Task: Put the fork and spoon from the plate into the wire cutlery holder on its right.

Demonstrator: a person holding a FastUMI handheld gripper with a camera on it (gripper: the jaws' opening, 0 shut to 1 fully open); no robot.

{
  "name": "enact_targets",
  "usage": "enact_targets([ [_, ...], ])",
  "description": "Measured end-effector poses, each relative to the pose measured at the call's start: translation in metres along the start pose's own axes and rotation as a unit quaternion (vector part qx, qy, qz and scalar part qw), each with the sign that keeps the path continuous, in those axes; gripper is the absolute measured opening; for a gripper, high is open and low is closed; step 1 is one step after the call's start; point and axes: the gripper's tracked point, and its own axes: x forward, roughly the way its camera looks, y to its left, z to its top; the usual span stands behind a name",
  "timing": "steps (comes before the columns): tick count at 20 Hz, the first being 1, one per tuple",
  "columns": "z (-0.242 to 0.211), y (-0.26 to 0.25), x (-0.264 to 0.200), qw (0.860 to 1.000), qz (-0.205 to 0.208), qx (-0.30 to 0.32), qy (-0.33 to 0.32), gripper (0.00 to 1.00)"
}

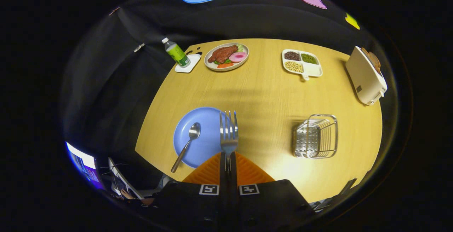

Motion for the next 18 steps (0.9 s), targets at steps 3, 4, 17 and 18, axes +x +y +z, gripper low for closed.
enact_targets([
  [3,0.008,-0.036,-0.028,1.0,-0.013,0.004,-0.004,0.06],
  [4,0.009,-0.049,-0.035,1.0,-0.018,0.006,-0.001,0.06],
  [17,-0.023,-0.164,-0.033,0.959,-0.065,-0.112,0.252,0.06],
  [18,-0.025,-0.172,-0.033,0.948,-0.073,-0.135,0.28,0.06],
])
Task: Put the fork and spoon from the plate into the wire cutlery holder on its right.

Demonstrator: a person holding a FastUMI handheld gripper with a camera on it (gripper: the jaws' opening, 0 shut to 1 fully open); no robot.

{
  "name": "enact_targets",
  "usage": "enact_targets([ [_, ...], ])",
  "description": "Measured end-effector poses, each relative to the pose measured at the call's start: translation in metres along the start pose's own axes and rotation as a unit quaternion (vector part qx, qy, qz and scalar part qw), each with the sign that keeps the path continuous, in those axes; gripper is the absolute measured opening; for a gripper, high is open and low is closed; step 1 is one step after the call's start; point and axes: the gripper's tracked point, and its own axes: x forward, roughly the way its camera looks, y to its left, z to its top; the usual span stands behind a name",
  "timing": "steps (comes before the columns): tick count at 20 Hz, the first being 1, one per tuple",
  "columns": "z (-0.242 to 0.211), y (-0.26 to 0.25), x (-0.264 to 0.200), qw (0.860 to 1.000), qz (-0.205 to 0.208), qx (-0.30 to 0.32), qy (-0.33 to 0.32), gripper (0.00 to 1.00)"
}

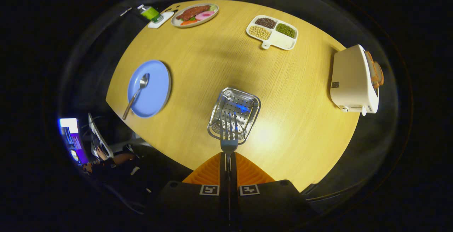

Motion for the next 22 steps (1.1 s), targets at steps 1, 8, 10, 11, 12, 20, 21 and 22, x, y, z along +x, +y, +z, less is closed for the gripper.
enact_targets([
  [1,-0.004,-0.007,0.004,0.999,-0.012,-0.022,0.029,0.06],
  [8,0.004,-0.014,0.03,0.988,-0.029,-0.074,0.129,0.06],
  [10,0.007,-0.015,0.034,0.987,-0.03,-0.075,0.141,0.06],
  [11,0.009,-0.015,0.036,0.986,-0.029,-0.074,0.144,0.06],
  [12,0.01,-0.016,0.037,0.986,-0.028,-0.072,0.147,0.06],
  [20,0.018,-0.014,0.041,0.986,-0.018,-0.066,0.15,0.1],
  [21,0.018,-0.014,0.04,0.986,-0.019,-0.066,0.149,0.1],
  [22,0.018,-0.014,0.041,0.987,-0.018,-0.066,0.147,0.1],
])
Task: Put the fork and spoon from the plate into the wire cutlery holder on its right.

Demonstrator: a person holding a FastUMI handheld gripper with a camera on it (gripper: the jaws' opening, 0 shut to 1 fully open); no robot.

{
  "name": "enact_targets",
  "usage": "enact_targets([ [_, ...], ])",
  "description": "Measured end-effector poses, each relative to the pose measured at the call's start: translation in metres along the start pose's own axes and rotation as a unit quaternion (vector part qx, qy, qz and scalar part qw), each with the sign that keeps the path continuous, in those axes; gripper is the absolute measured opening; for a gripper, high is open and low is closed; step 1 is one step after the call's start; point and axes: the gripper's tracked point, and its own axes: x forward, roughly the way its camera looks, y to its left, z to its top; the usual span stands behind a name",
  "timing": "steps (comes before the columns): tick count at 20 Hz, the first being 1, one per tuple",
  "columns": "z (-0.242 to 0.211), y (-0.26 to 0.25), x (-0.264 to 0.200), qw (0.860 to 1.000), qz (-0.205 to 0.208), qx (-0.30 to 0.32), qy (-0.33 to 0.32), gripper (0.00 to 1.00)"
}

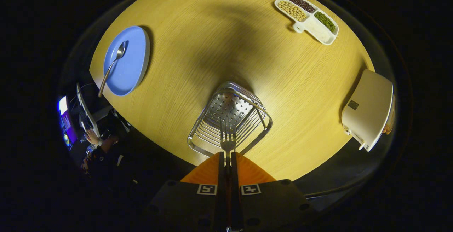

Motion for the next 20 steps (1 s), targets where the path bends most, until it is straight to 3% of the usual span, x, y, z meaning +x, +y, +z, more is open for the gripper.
enact_targets([
  [7,0.013,-0.003,-0.009,0.998,-0.007,0.005,-0.058,0.14],
  [11,0.02,-0.01,-0.019,0.993,-0.013,0.028,-0.112,0.24],
  [20,0.018,0.02,-0.089,0.962,0.005,0.073,-0.262,0.3],
])
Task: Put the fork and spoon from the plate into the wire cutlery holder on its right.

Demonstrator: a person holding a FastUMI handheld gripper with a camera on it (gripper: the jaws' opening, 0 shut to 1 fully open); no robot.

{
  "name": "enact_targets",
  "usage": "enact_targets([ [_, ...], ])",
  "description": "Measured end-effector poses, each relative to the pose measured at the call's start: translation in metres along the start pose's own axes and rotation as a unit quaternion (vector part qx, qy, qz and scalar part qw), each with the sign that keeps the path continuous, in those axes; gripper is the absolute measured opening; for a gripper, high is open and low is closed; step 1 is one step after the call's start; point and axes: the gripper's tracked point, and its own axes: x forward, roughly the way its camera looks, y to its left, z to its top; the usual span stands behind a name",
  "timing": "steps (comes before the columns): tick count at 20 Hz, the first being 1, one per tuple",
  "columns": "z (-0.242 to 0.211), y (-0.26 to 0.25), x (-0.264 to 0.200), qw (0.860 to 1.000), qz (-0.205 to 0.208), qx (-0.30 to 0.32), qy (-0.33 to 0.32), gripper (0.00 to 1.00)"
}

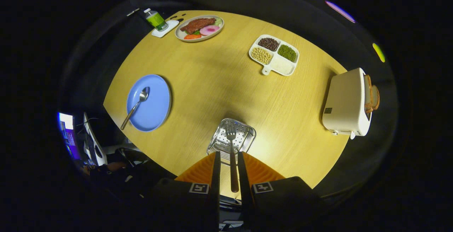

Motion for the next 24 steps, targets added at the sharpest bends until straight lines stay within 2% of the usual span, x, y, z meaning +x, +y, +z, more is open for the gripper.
enact_targets([
  [6,0.016,0.051,-0.04,0.995,0.032,0.023,-0.088,0.3],
  [11,0.024,0.135,-0.044,0.985,0.119,0.06,-0.113,0.37],
  [14,0.03,0.176,-0.028,0.981,0.142,0.073,-0.108,0.44],
  [19,0.049,0.243,0.009,0.977,0.168,0.091,-0.091,0.44],
  [22,0.057,0.277,0.042,0.977,0.173,0.1,-0.071,0.46],
  [24,0.061,0.289,0.071,0.979,0.161,0.111,-0.05,0.47],
])
